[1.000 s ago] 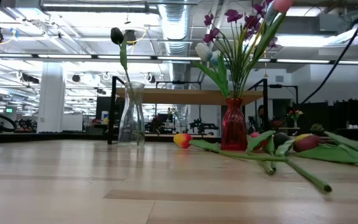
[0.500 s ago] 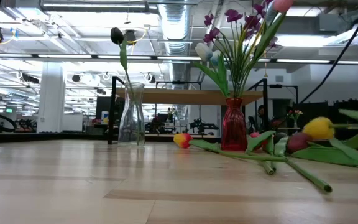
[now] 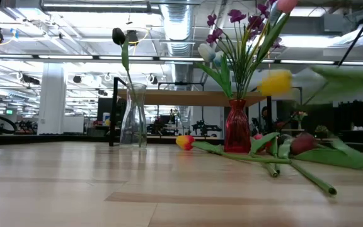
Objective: Pick and place flowers into a vace then onto a shelf
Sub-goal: Put the left yellow flower into the transparent vase
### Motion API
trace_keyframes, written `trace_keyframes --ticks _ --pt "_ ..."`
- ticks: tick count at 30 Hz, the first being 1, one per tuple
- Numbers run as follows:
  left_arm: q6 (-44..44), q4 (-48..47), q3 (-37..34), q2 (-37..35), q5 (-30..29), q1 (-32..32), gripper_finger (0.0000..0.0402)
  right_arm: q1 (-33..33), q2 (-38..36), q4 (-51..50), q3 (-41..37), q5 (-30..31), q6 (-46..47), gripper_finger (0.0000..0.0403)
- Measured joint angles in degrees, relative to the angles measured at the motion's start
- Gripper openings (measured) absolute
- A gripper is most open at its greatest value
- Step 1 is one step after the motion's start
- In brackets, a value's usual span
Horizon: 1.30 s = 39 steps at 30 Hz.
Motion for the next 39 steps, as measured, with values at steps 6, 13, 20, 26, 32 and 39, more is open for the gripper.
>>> trace_keyframes --ticks 6,13,20,26,32,39 --pt "0.1 -0.4 0.0 0.0 0.0 0.0 0.0226 -3.0 0.0 17.7 0.1 5.5 -20.7 0.0000" --pt "0.1 -0.7 0.0 0.0 -0.4 0.0 0.0226 -5.3 0.0 40.6 0.1 9.3 -53.5 0.0000" --pt "0.9 -0.9 0.0 0.0 -0.4 0.0 0.0226 -10.6 -0.1 56.9 0.1 13.5 -84.9 0.0000" --pt "1.6 -0.8 0.0 0.0 -0.4 0.2 0.0226 -20.4 -0.1 72.2 0.1 8.2 -97.2 0.0000" --pt "0.1 0.2 0.0 0.0 -0.5 1.8 0.0226 -29.1 2.2 77.9 0.2 -2.1 -96.5 0.0000" --pt "-5.7 0.2 0.0 0.0 -5.1 4.8 0.0226 -32.3 8.5 85.0 0.8 -7.5 -96.5 0.0000"
